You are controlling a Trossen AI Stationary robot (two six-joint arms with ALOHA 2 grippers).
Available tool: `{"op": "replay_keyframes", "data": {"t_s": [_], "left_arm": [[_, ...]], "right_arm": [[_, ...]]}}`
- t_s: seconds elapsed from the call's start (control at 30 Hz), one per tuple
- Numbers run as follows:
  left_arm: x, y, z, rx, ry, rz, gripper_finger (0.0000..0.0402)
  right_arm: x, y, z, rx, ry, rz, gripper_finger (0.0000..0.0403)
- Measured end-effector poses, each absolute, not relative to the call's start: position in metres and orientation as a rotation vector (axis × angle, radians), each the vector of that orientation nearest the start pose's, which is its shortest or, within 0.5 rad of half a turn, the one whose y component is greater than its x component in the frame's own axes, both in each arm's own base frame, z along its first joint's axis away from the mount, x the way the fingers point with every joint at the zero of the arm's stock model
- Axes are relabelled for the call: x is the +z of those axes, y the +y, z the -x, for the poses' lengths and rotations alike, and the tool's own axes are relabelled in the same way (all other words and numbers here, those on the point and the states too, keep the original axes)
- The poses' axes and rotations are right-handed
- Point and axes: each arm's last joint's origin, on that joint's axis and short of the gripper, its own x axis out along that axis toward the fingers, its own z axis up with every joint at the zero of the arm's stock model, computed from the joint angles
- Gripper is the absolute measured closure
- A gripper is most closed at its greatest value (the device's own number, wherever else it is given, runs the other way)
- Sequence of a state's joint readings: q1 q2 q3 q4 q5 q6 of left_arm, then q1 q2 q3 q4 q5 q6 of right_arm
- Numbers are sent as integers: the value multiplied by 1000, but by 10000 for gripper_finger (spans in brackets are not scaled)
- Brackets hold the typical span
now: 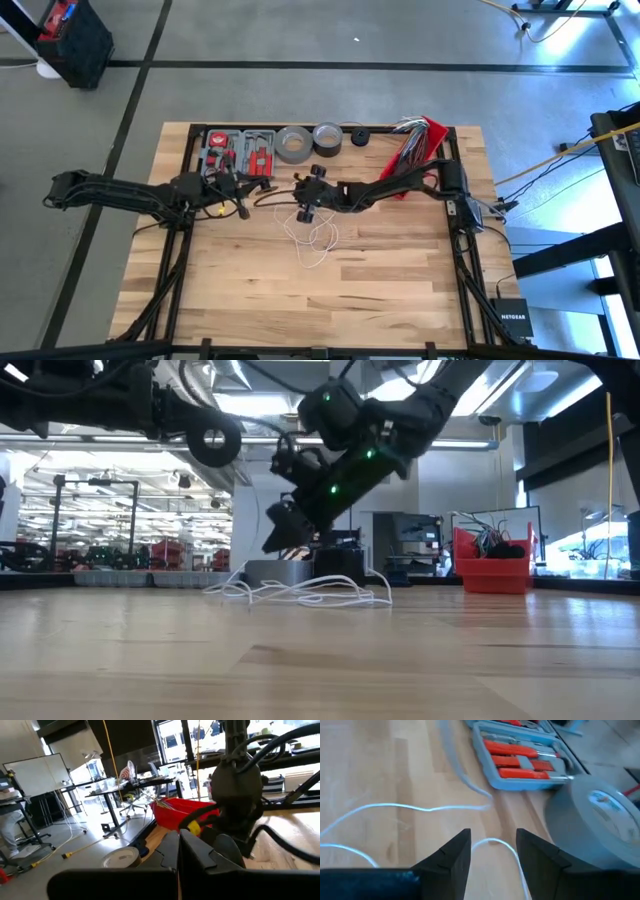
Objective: Coil cords
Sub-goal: Coil the white wire on the black spool
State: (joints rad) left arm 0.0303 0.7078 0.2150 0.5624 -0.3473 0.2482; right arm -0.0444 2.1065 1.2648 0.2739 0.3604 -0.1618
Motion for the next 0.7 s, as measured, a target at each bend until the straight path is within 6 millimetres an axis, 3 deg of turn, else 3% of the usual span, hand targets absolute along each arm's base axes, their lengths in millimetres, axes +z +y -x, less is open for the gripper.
{"op": "replay_keyframes", "data": {"t_s": [0.37, 0.5, 0.7], "left_arm": [[219, 15, -158, 384, -21, -231, 402], [219, 15, -158, 384, -22, -230, 402], [219, 15, -158, 384, -37, -202, 402]], "right_arm": [[139, -29, -448, -357, 499, 263, 249], [139, -28, -448, -360, 499, 264, 284], [139, -28, -448, -361, 499, 264, 370]]}}
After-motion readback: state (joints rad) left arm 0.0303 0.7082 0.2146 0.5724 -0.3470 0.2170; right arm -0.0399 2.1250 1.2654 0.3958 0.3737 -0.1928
